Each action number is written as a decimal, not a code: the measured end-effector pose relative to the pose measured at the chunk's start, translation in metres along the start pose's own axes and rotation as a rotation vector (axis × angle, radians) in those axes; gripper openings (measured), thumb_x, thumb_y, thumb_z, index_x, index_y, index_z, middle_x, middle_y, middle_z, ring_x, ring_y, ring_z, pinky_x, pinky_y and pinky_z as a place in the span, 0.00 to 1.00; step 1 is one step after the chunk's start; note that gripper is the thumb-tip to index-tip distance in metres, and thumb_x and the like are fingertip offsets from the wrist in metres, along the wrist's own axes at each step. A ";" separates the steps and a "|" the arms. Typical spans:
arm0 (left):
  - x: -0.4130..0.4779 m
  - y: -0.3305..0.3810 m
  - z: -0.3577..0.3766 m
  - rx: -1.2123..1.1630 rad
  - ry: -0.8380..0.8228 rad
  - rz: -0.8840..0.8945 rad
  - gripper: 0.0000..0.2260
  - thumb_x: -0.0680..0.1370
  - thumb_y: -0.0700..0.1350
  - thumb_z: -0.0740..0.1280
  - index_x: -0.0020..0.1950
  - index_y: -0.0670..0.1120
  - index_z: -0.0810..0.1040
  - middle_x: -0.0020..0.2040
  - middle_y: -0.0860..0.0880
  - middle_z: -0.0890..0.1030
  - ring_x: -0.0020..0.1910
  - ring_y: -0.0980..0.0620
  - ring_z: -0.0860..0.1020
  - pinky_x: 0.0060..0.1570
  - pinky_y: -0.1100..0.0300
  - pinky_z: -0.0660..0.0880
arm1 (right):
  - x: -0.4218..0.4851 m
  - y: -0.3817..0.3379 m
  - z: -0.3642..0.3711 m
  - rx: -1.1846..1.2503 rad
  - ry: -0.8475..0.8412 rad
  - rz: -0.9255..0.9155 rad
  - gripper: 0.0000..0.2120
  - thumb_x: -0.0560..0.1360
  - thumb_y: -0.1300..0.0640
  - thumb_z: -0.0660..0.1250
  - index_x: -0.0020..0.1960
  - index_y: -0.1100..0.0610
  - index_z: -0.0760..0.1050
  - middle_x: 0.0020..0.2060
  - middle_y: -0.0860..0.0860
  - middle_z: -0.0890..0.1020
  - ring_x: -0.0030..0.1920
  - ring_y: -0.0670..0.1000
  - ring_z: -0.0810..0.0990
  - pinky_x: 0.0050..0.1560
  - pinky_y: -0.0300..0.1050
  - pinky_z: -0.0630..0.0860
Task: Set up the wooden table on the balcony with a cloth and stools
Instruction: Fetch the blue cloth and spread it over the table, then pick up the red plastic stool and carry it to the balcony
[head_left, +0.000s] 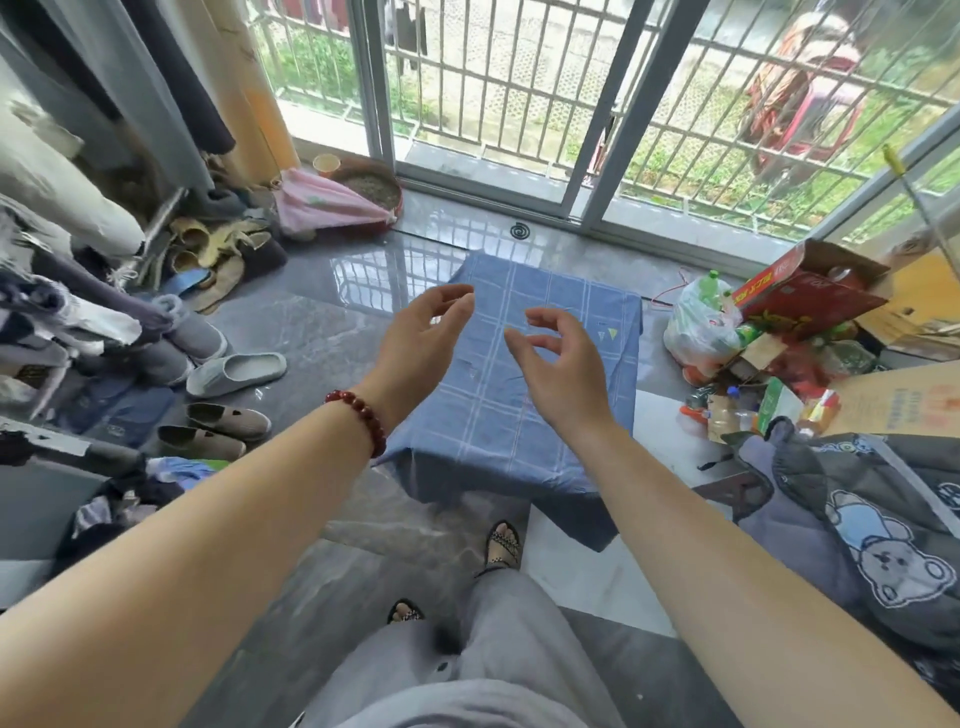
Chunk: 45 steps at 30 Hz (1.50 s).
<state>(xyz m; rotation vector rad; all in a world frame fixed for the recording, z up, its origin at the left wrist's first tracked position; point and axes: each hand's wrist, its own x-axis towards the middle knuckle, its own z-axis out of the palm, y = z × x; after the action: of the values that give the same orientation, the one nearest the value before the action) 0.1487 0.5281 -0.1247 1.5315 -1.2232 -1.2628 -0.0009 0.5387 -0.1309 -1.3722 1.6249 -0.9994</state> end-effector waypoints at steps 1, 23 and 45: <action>-0.002 0.005 -0.003 -0.003 0.013 0.013 0.08 0.79 0.53 0.60 0.57 0.59 0.74 0.58 0.56 0.78 0.58 0.56 0.76 0.53 0.60 0.69 | -0.001 -0.008 -0.001 -0.003 -0.009 -0.022 0.15 0.75 0.51 0.69 0.59 0.53 0.73 0.59 0.47 0.76 0.54 0.46 0.77 0.43 0.25 0.73; -0.012 0.101 0.001 -0.110 0.334 0.239 0.15 0.81 0.53 0.57 0.64 0.48 0.72 0.58 0.54 0.77 0.55 0.63 0.75 0.48 0.69 0.70 | 0.048 -0.103 -0.043 0.171 -0.270 -0.304 0.13 0.73 0.53 0.70 0.56 0.51 0.75 0.55 0.44 0.78 0.54 0.45 0.78 0.45 0.29 0.73; -0.046 0.095 -0.024 -0.168 0.822 0.188 0.21 0.78 0.59 0.57 0.65 0.49 0.73 0.57 0.54 0.79 0.57 0.58 0.77 0.55 0.60 0.72 | 0.080 -0.133 -0.011 0.234 -0.670 -0.479 0.13 0.73 0.54 0.71 0.56 0.52 0.75 0.49 0.34 0.76 0.55 0.45 0.79 0.50 0.39 0.77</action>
<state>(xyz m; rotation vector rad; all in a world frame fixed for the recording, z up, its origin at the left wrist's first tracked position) 0.1522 0.5514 -0.0187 1.5280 -0.6730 -0.4898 0.0308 0.4460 -0.0099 -1.7248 0.6821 -0.8221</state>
